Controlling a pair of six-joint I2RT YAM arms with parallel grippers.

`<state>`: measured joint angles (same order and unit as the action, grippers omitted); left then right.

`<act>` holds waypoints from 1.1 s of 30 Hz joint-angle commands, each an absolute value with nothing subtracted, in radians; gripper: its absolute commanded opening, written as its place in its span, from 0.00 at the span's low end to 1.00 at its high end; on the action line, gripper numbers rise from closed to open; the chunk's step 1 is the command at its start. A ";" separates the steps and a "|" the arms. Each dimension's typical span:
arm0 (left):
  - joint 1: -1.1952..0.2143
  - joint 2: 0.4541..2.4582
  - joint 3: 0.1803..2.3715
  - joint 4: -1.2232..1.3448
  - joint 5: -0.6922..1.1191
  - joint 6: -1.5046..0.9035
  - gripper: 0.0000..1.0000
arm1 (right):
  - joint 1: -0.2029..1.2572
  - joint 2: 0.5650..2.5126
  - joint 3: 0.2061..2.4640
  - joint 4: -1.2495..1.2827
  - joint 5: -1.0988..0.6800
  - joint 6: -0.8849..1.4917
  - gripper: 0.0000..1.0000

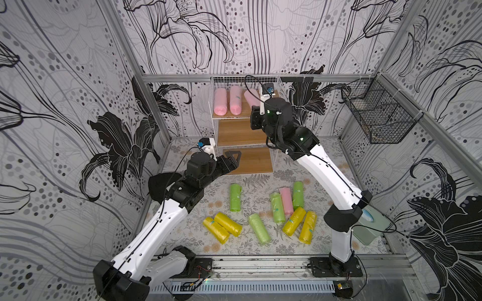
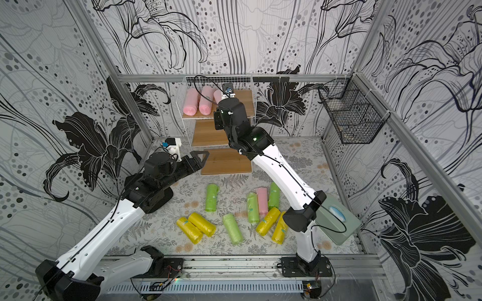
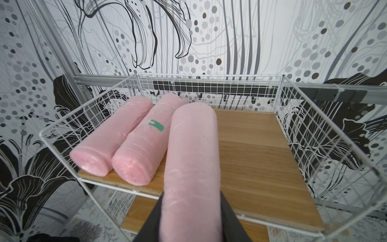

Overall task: Sort the rolls of trash bags by color and place them on the shelf
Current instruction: Place the roll of trash bags on the shelf.

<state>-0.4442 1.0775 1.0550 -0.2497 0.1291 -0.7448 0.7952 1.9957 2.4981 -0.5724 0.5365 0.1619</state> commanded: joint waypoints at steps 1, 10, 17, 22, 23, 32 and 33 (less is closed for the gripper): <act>-0.442 1.082 1.071 -0.261 0.111 -0.710 0.86 | 0.795 2.062 2.628 -0.589 0.618 0.137 0.26; -0.442 1.076 1.055 -0.262 0.112 -0.704 0.86 | 0.771 2.208 2.777 -0.569 0.592 0.146 0.29; -0.442 1.072 1.051 -0.271 0.112 -0.699 0.86 | 0.751 2.247 2.787 -0.542 0.560 0.171 0.41; -0.442 1.070 1.045 -0.267 0.109 -0.699 0.86 | 0.738 2.262 2.791 -0.521 0.558 0.186 0.53; -0.442 1.072 1.046 -0.267 0.110 -0.700 0.86 | 0.736 2.266 2.796 -0.518 0.549 0.191 0.54; -0.441 1.071 1.040 -0.271 0.109 -0.698 0.86 | 0.705 2.274 2.812 -0.510 0.422 0.280 0.62; -0.442 1.071 1.039 -0.271 0.109 -0.698 0.86 | 0.701 2.275 2.812 -0.511 0.422 0.287 0.62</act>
